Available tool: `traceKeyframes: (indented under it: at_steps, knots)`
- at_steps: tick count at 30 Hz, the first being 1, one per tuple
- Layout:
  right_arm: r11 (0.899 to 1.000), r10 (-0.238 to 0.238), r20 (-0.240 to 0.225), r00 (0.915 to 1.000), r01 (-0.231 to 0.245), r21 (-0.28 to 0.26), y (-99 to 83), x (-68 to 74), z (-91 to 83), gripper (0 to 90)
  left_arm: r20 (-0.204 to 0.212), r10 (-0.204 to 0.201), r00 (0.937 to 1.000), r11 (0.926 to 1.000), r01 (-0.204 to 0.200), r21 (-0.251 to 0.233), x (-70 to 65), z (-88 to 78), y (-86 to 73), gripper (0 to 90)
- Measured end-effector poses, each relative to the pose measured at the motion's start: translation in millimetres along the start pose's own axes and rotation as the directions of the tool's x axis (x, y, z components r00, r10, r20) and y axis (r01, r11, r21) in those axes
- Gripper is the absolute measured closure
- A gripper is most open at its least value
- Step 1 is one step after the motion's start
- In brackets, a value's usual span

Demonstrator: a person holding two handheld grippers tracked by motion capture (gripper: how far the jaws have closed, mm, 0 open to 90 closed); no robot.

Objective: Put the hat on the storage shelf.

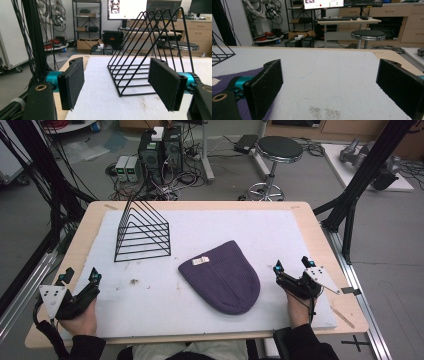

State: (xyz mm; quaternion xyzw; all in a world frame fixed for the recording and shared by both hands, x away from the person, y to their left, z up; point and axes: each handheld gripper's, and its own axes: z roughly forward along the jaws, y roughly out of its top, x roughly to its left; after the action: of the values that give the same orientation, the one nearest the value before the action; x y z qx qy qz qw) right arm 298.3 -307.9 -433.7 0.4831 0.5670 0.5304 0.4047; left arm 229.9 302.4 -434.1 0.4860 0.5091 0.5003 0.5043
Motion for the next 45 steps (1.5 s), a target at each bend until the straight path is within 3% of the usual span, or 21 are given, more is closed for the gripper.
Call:
traceKeyframes:
  at_steps: [28, 40, 45]
  knots:
    - [1.000, 0.007, 0.002, 1.0000, -0.008, 0.012, -0.3, -2.2, -3.4, 6.3, 0.026, -0.002, 0.9996, 1.0000, 0.002, 0.001, -3.0, -0.6, 0.5, 28.8]
    - [0.999, -0.052, -0.034, 0.9981, 0.052, 0.012, 3.3, 3.3, -2.9, 6.3, 0.034, -0.003, 0.9994, 1.0000, 0.002, 0.006, -3.9, 0.6, 0.0, 28.8]
    - [1.000, -0.026, -0.055, 0.9982, 0.026, 0.002, 10.2, 7.6, 1.0, 6.3, 0.042, -0.004, 0.9991, 0.9999, 0.003, 0.010, -4.8, 1.2, -0.3, 28.8]
